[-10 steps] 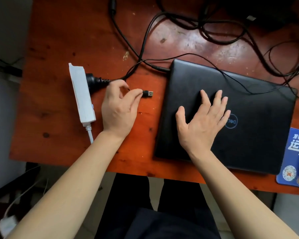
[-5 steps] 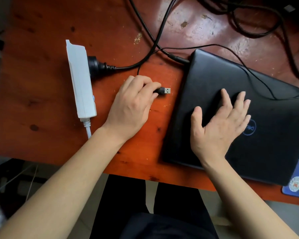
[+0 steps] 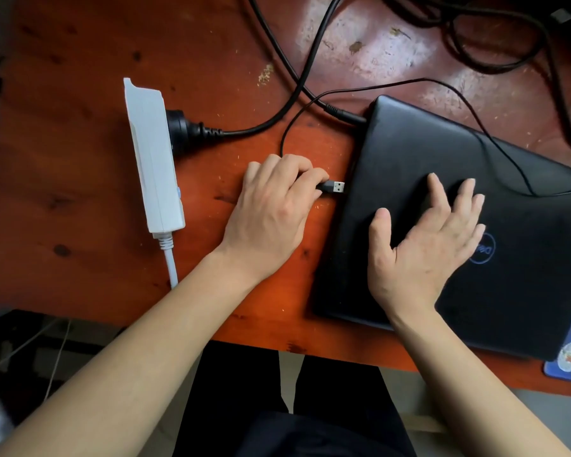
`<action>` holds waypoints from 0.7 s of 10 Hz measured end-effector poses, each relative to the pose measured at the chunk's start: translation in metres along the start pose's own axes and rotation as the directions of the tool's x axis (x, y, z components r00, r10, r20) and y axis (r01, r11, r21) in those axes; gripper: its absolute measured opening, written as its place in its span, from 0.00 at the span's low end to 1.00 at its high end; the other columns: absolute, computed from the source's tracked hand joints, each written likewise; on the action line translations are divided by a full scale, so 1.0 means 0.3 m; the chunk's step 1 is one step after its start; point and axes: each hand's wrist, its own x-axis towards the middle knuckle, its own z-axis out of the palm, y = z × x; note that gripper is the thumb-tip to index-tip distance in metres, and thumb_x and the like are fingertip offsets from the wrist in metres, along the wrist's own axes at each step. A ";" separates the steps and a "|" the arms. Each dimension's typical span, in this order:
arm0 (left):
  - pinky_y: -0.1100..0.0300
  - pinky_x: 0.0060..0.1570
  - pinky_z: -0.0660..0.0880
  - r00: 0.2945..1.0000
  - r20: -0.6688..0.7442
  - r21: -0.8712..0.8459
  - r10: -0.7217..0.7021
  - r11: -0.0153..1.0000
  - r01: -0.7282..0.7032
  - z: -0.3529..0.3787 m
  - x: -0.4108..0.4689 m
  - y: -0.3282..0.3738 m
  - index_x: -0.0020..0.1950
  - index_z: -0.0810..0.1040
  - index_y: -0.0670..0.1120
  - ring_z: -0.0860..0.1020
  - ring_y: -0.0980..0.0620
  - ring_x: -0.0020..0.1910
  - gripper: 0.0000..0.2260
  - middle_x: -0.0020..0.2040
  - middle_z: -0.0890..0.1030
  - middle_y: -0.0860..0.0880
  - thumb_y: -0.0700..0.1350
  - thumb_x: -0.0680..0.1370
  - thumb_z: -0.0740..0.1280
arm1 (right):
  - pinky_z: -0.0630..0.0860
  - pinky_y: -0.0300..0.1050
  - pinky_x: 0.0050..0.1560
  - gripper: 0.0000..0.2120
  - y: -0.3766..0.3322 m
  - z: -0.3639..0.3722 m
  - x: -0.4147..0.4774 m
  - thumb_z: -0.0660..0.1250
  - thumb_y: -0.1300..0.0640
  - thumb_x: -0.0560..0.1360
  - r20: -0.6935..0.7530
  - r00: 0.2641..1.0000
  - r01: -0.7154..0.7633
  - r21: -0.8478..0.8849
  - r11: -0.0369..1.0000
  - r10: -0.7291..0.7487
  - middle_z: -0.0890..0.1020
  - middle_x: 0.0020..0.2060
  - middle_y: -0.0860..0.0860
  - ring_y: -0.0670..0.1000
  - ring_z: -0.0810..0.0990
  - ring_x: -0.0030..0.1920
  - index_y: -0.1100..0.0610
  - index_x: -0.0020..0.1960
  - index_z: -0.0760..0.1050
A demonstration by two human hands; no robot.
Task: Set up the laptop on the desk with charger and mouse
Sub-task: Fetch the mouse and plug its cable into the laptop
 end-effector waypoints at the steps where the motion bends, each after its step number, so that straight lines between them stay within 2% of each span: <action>1: 0.50 0.44 0.67 1.000 -0.005 0.002 -0.024 1.000 0.024 0.004 0.005 0.008 0.58 0.80 0.42 0.75 0.45 0.45 0.08 0.51 0.78 0.44 0.40 0.80 0.66 | 0.45 0.66 0.77 0.35 -0.002 -0.001 -0.001 0.58 0.39 0.76 -0.002 1.000 -0.002 0.005 1.000 0.002 0.55 0.80 0.60 0.62 0.48 0.80 0.56 0.78 0.62; 3: 0.51 0.45 0.67 0.999 0.035 -0.046 0.032 0.998 -0.031 -0.009 0.013 -0.007 0.58 0.80 0.41 0.74 0.45 0.46 0.08 0.51 0.78 0.44 0.39 0.80 0.65 | 0.45 0.66 0.77 0.35 -0.004 -0.002 -0.002 0.58 0.39 0.76 -0.002 1.000 -0.002 0.001 1.000 0.002 0.55 0.80 0.61 0.62 0.49 0.80 0.56 0.78 0.62; 5: 0.47 0.46 0.70 0.990 0.069 -0.085 0.126 0.989 -0.120 -0.014 0.091 -0.014 0.54 0.81 0.39 0.74 0.41 0.45 0.07 0.48 0.78 0.42 0.35 0.79 0.65 | 0.45 0.66 0.77 0.35 -0.004 -0.002 -0.004 0.58 0.39 0.76 -0.001 1.000 0.002 -0.001 1.000 -0.002 0.55 0.80 0.61 0.62 0.49 0.80 0.56 0.78 0.62; 6: 0.49 0.46 0.69 0.974 0.123 -0.074 0.191 0.980 -0.183 -0.009 0.119 -0.004 0.54 0.81 0.39 0.75 0.41 0.46 0.07 0.49 0.79 0.42 0.36 0.78 0.65 | 0.46 0.67 0.77 0.35 -0.004 -0.002 -0.002 0.58 0.39 0.76 -0.003 1.000 0.005 0.001 1.000 -0.005 0.55 0.80 0.61 0.62 0.49 0.80 0.56 0.77 0.62; 7: 0.48 0.50 0.71 0.979 0.117 -0.110 0.167 0.982 -0.154 -0.015 0.117 -0.013 0.58 0.79 0.38 0.75 0.42 0.49 0.09 0.53 0.79 0.42 0.37 0.78 0.64 | 0.46 0.67 0.77 0.35 -0.003 -0.004 -0.002 0.59 0.39 0.76 -0.003 1.000 0.004 0.005 1.000 -0.004 0.55 0.80 0.61 0.62 0.49 0.80 0.56 0.77 0.62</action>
